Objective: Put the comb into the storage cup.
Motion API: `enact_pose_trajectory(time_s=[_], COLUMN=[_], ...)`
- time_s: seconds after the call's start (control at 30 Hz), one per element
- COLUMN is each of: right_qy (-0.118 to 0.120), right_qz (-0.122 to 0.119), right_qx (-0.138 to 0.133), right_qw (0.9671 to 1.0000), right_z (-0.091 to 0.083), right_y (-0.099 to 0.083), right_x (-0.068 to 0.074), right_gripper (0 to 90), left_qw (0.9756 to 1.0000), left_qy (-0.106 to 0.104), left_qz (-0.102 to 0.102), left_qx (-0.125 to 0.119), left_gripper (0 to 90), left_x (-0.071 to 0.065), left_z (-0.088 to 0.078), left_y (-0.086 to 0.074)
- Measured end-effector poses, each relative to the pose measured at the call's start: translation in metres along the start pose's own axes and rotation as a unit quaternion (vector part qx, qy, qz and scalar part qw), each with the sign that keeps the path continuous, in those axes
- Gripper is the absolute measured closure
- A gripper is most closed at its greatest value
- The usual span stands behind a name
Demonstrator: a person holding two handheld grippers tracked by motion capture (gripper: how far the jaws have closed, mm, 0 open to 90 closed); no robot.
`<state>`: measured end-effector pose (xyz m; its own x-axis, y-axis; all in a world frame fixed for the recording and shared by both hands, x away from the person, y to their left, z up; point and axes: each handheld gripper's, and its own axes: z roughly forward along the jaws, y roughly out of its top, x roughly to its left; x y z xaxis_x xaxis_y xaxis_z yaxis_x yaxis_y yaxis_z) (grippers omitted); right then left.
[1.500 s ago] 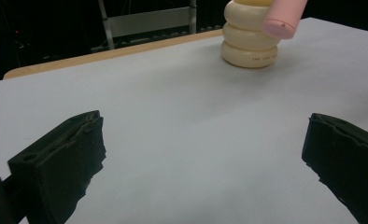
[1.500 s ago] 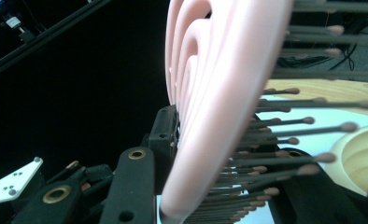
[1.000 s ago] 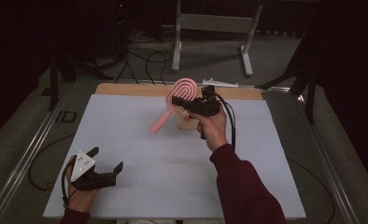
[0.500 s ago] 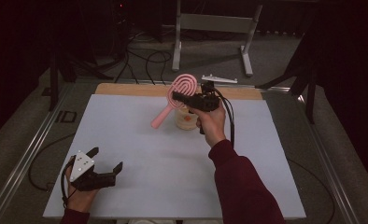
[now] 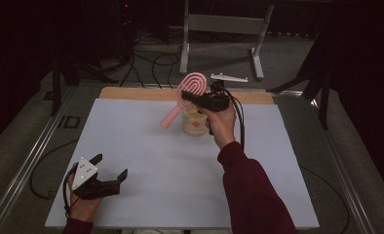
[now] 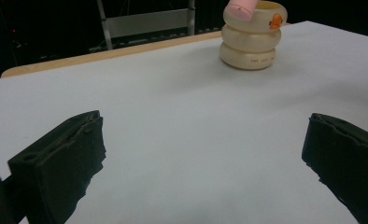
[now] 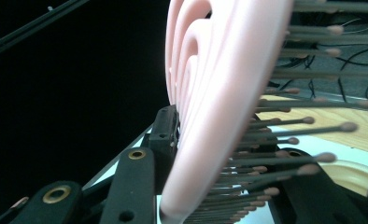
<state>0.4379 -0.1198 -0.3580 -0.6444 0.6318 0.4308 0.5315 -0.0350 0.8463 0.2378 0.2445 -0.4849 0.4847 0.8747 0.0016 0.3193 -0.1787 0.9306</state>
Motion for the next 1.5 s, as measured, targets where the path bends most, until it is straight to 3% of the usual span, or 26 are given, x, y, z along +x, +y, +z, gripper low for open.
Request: enact_pose_trajectory(time_s=[0.73, 1.5], right_qy=[-0.040, -0.093], right_qz=[0.021, 0.045], right_qx=[-0.028, -0.050], right_qw=[0.9986, 0.9934], right_z=[-0.011, -0.019], right_y=[0.012, 0.019], right_x=[-0.023, -0.044], right_gripper=[64.0, 64.0], left_qw=[1.0000, 1.0000], left_qy=[0.001, 0.001], left_qz=[-0.004, -0.005], left_qx=[0.002, 0.004], left_gripper=[0.0, 0.0], left_x=[0.002, 0.002], left_z=[0.002, 0.002], left_y=[-0.002, -0.002])
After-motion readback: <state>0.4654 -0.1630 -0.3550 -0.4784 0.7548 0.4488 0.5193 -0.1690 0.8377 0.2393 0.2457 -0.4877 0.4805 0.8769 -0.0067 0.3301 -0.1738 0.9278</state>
